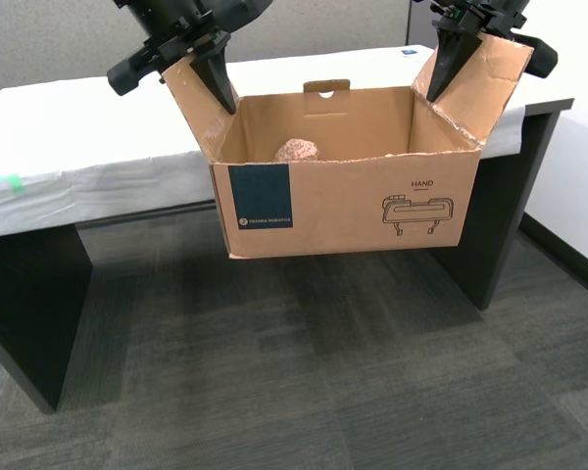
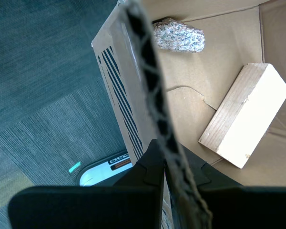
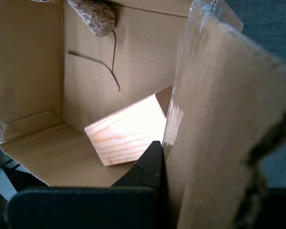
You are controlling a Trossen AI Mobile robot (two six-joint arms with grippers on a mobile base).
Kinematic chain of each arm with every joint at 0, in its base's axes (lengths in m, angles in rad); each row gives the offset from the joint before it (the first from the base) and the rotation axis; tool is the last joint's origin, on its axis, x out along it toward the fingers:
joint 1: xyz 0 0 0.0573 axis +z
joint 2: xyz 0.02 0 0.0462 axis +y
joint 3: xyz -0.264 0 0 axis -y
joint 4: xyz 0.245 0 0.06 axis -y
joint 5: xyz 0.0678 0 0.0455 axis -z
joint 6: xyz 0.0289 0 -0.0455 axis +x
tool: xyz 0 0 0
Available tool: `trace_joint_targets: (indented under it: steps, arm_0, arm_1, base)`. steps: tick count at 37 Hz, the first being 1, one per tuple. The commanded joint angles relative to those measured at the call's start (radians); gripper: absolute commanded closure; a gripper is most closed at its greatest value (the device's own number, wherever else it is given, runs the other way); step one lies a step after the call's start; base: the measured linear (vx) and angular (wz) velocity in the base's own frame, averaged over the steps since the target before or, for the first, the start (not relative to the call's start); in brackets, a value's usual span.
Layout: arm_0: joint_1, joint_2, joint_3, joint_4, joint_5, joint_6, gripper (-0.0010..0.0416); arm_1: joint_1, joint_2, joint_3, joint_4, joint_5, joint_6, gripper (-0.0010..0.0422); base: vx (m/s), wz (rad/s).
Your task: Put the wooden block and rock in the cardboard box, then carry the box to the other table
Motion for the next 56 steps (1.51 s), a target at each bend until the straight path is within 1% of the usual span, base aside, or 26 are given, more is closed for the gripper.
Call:
trace_joint_targets:
  steps: [1,3,11,14,18,20,29,33,37,40,44,46,49,51,56]
  arm_0:
    - [0.002,0.005,0.001,0.013,0.027,-0.005,0.0406]
    - [0.002,0.005,0.001,0.019,0.035,-0.005,0.0407]
    - [0.002,0.005,0.001,0.021,0.035,-0.005,0.0406]
    - [0.002,0.005,0.001,0.024,0.035,-0.013,0.0407]
    - [0.002,0.005,0.001,0.024,0.035,-0.019,0.0406]
    - [0.002,0.005,0.001,0.025,0.035,-0.018,0.0406]
    - [0.002,0.003,0.001,0.032,0.034,-0.019,0.0407]
    - [0.002,0.003,0.001,0.032,0.034,-0.019,0.0406]
    - [0.002,0.003,0.001,0.033,0.034,-0.020,0.0407]
    - [0.003,0.003,0.001,0.033,0.034,-0.031,0.0407]
    - [0.003,0.003,0.001,0.027,0.034,-0.030,0.0407]
    - [0.003,0.003,0.001,0.021,0.034,-0.029,0.0406]
    - [0.004,0.003,0.001,0.009,0.034,-0.014,0.0406]
    - [0.005,0.003,0.001,-0.001,0.034,-0.011,0.0406]
    - [0.009,0.003,0.001,-0.005,0.034,-0.015,0.0406]
  arm_1:
    - [-0.003,-0.001,0.002,0.016,0.024,0.010,0.0413]
    - [-0.003,-0.001,0.002,0.021,0.024,0.010,0.0413]
    - [-0.005,-0.001,0.002,0.017,0.024,0.007,0.0413]
    - [-0.006,-0.001,0.002,0.021,0.023,0.007,0.0413]
    - [-0.006,-0.001,0.002,0.026,0.005,0.006,0.0413]
    - [-0.006,-0.001,0.002,0.028,0.004,0.006,0.0413]
    - [-0.006,-0.001,0.002,0.016,0.003,0.006,0.0413]
    - [-0.007,-0.001,0.002,0.011,-0.013,0.006,0.0413]
    - [-0.007,-0.001,0.002,0.010,-0.013,0.007,0.0413]
    - [-0.007,-0.001,0.002,0.010,-0.013,0.006,0.0413]
    - [-0.007,-0.001,0.002,0.003,-0.012,0.002,0.0413]
    - [-0.008,-0.001,0.001,-0.009,-0.012,0.011,0.0413]
    - [-0.009,-0.001,0.001,-0.033,-0.013,0.041,0.0413]
    - [-0.009,-0.001,0.001,-0.045,-0.013,0.056,0.0413]
    - [-0.009,-0.001,-0.001,-0.044,-0.013,0.061,0.0413]
  base:
    - [0.156,-0.009]
    - [0.153,-0.016]
    - [0.155,-0.020]
    - [0.155,-0.030]
    - [0.161,-0.026]
    - [0.168,-0.011]
    - [0.173,0.094]
    - [0.169,0.108]
    - [0.171,0.106]
    - [0.173,0.114]
    - [0.177,0.116]
    - [0.178,0.143]
    - [0.179,0.159]
    - [0.180,0.145]
    - [0.179,0.079]
